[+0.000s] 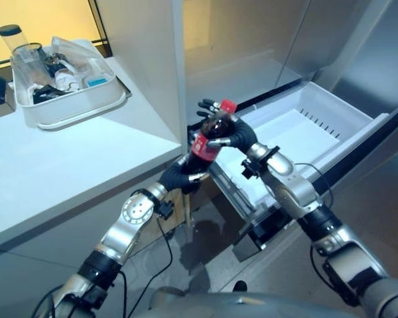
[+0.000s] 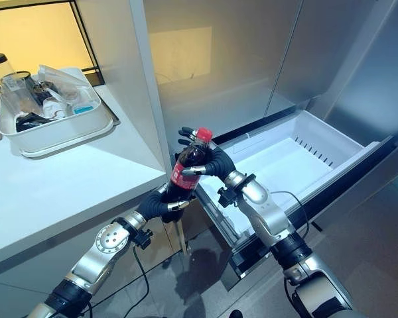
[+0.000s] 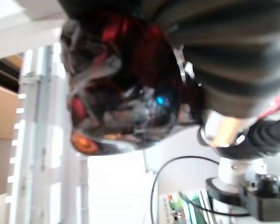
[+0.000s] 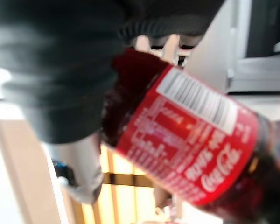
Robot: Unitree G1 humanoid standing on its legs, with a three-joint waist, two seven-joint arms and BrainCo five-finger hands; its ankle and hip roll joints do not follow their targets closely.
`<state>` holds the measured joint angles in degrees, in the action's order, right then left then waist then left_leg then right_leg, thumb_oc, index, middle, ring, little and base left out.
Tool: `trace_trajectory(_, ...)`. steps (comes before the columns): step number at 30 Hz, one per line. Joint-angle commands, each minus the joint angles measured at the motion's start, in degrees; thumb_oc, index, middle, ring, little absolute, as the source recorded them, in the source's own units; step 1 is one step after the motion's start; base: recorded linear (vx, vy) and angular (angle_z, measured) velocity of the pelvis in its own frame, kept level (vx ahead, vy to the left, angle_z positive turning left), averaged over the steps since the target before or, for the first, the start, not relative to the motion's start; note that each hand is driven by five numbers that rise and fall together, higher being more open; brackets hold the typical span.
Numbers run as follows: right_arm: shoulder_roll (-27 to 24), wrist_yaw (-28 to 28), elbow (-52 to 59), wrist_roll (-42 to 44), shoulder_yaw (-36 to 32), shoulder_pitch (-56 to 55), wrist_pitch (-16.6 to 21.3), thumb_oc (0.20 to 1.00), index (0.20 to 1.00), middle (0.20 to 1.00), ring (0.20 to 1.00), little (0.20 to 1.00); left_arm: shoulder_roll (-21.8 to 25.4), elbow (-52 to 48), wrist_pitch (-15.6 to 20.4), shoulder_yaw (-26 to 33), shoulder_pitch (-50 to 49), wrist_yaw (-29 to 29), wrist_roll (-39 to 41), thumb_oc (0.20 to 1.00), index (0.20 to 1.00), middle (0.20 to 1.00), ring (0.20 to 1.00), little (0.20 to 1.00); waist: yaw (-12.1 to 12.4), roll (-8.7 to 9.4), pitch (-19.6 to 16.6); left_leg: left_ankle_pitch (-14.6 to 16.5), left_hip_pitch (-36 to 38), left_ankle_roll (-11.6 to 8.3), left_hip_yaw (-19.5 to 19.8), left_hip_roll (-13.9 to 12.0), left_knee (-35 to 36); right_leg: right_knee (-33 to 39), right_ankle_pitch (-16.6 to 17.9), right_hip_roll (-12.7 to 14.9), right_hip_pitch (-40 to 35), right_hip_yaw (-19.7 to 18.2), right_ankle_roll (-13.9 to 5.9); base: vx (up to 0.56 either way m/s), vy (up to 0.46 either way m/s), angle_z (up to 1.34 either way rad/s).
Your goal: Take the drinks into the refrigerator
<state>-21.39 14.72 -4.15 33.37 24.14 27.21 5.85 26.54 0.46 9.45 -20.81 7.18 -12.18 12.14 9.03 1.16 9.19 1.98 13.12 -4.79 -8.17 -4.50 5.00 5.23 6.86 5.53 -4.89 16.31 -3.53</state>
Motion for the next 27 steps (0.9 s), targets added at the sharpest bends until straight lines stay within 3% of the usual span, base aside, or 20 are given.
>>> trace_trajectory(1, 0.1, 1.2, 5.3, 1.5, -1.9, 2.2, 2.0, 1.0, 1.0, 1.0, 1.0, 1.0, -0.2, -7.2, 6.1, 2.3, 3.8, 0.8, 3.7, 0.2, 0.2, 0.2, 0.2, 0.2, 1.1, 0.79, -1.3, 1.5, -2.8, 2.06, 1.0, 2.7, 0.0, -2.7, -6.3, -0.2, -5.3, 1.1, -2.65, 0.0, 0.0, 0.0)
trace_trajectory(7, 0.9, 0.4, -1.8, 0.1, -0.3, 4.2, 1.5, 1.0, 1.0, 1.0, 1.0, 1.0, -1.4, -4.4, 5.9, -0.3, 5.8, 1.6, 2.1, 0.2, 0.2, 0.2, 0.2, 0.2, 1.3, 0.96, -1.5, 1.4, -2.7, 1.94, 1.1, 2.6, 0.0, -2.6, -6.4, -0.2, -5.8, 1.3, -2.5, 0.0, 0.0, 0.0)
trace_trajectory(11, 3.3, -1.0, -11.7, -1.5, 2.4, 8.7, 1.0, 1.0, 1.0, 1.0, 1.0, 1.0, -2.4, -1.1, 5.9, -3.7, 10.7, 2.6, 0.1, 0.2, 0.2, 0.2, 0.2, 0.2, 1.4, 1.04, -1.7, 1.3, -2.6, 1.84, 1.1, 2.5, 0.0, -2.5, -6.4, -0.4, -5.9, 1.3, -2.37, 0.0, 0.0, 0.0)
trace_trajectory(13, 2.0, -1.0, -17.3, -4.8, 3.9, 12.0, 0.7, 1.0, 1.0, 1.0, 1.0, 1.0, -1.5, -1.4, 6.2, -4.1, 12.9, 2.8, 0.2, 0.2, 0.2, 0.2, 0.2, 0.2, 1.6, 1.34, -1.7, 1.2, -2.7, 1.74, 1.1, 2.5, 0.0, -2.5, -6.3, -0.5, -5.8, 1.2, -2.43, 0.0, 0.0, 0.0)
trace_trajectory(24, 1.9, 1.7, -17.5, -4.6, 4.6, 11.4, 0.4, 1.0, 1.0, 1.0, 1.0, 1.0, -1.3, -4.9, 5.7, -3.7, 11.9, 0.3, 3.8, 0.2, 0.2, 0.2, 0.2, 0.2, 2.2, 2.0, -1.3, 1.1, -3.2, 1.91, 1.8, 2.6, 0.0, -2.6, -6.2, -0.4, -5.4, 1.5, -2.58, 0.0, 0.0, 0.02)
trace_trajectory(25, 2.3, 1.6, -17.4, -4.3, 4.9, 12.0, 0.3, 0.762, 0.762, 0.762, 0.762, 0.762, -1.4, -4.7, 5.6, -4.1, 12.3, 0.2, 3.9, 0.2, 0.2, 0.2, 0.2, 0.2, 2.2, 2.02, -1.3, 1.1, -3.2, 1.91, 1.8, 2.7, 0.0, -2.5, -6.2, -0.4, -5.4, 1.4, -2.55, 0.0, 0.0, 0.0)
trace_trajectory(26, 2.7, 1.6, -17.2, -4.3, 5.2, 12.8, 0.4, 0.2, 0.2, 0.2, 0.2, 0.2, -1.4, -4.7, 5.6, -4.5, 12.7, 0.1, 3.9, 0.2, 0.2, 0.2, 0.2, 0.2, 2.2, 2.03, -1.3, 1.1, -3.2, 1.91, 1.8, 2.7, 0.0, -2.4, -6.1, -0.4, -5.4, 1.4, -2.54, 0.0, 0.0, 0.0)
trace_trajectory(27, 3.3, 1.0, -17.3, -4.3, 5.2, 13.5, 0.6, 0.2, 0.2, 0.2, 0.2, 0.2, -1.5, -4.7, 5.4, -4.9, 13.2, 0.0, 4.3, 0.2, 0.2, 0.2, 0.2, 0.2, 2.3, 2.0, -1.4, 1.0, -3.2, 1.92, 1.8, 2.7, 0.0, -2.3, -6.1, -0.4, -5.5, 1.4, -2.56, 0.0, 0.0, 0.0)
